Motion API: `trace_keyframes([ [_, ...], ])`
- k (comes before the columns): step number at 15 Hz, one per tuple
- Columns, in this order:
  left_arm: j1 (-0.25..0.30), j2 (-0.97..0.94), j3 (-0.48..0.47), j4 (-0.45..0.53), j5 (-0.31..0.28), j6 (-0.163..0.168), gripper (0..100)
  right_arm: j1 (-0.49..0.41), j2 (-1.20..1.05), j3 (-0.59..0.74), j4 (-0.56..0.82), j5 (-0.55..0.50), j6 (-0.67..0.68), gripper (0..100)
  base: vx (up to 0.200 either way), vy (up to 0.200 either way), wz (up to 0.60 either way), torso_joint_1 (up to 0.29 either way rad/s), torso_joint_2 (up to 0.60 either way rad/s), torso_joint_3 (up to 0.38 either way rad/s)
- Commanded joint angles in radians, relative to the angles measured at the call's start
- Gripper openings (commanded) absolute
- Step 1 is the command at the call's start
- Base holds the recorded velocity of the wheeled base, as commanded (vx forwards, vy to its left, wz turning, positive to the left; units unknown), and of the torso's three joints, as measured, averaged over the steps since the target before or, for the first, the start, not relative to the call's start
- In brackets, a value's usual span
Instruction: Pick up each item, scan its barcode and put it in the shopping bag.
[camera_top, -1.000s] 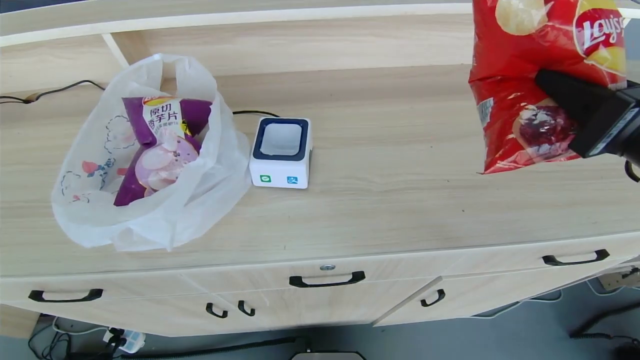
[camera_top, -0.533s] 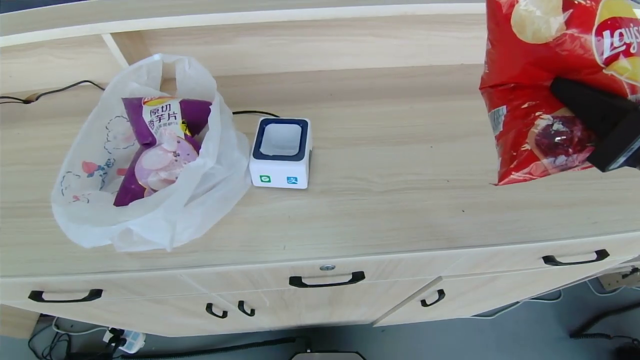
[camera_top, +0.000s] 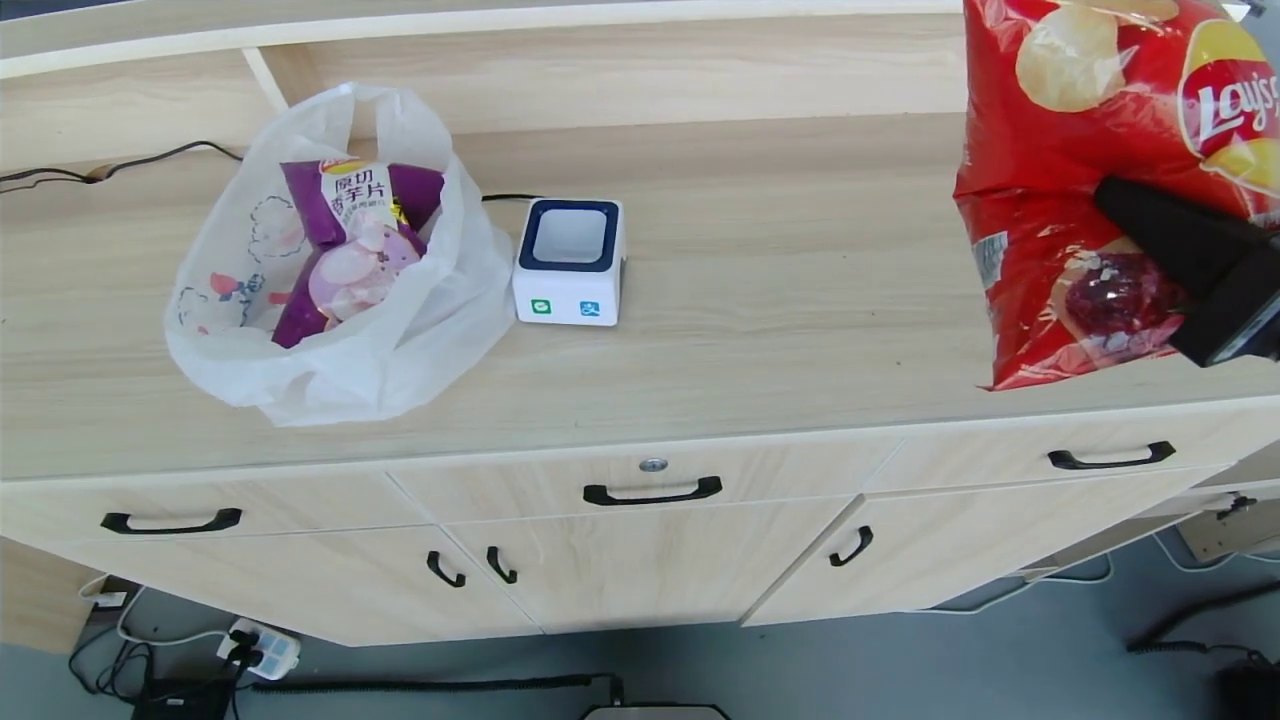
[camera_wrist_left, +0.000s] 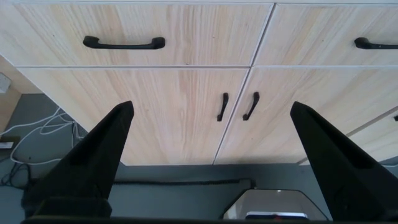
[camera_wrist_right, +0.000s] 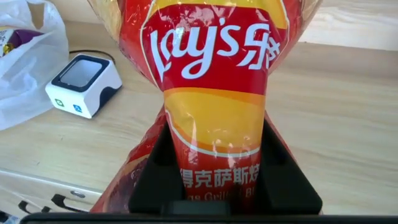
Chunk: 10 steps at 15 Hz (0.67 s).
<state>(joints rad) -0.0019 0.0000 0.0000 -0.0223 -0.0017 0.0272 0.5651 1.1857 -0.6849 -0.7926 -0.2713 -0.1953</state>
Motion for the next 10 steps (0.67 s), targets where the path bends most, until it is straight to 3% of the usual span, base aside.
trace_keyframes([
  [1,-0.001,0.002,0.000,-0.001,0.000,0.000,100,-0.001,0.005,0.001,0.003,0.000,0.001,0,0.000,0.200,0.00,0.007,0.00,0.002],
  [6,-0.001,0.002,0.000,-0.001,0.000,-0.001,100,-0.001,0.008,0.016,0.003,0.000,0.002,0,0.000,0.200,0.00,0.004,0.00,0.002],
  [7,0.000,0.002,0.000,-0.001,0.000,-0.001,100,-0.001,0.008,0.021,0.003,0.000,0.002,0,0.200,0.200,0.00,0.007,0.00,0.002],
  [10,-0.001,0.002,0.000,0.001,0.000,0.000,100,-0.001,0.008,0.028,0.003,0.000,0.002,0,0.200,0.000,0.00,-0.006,0.00,0.004],
])
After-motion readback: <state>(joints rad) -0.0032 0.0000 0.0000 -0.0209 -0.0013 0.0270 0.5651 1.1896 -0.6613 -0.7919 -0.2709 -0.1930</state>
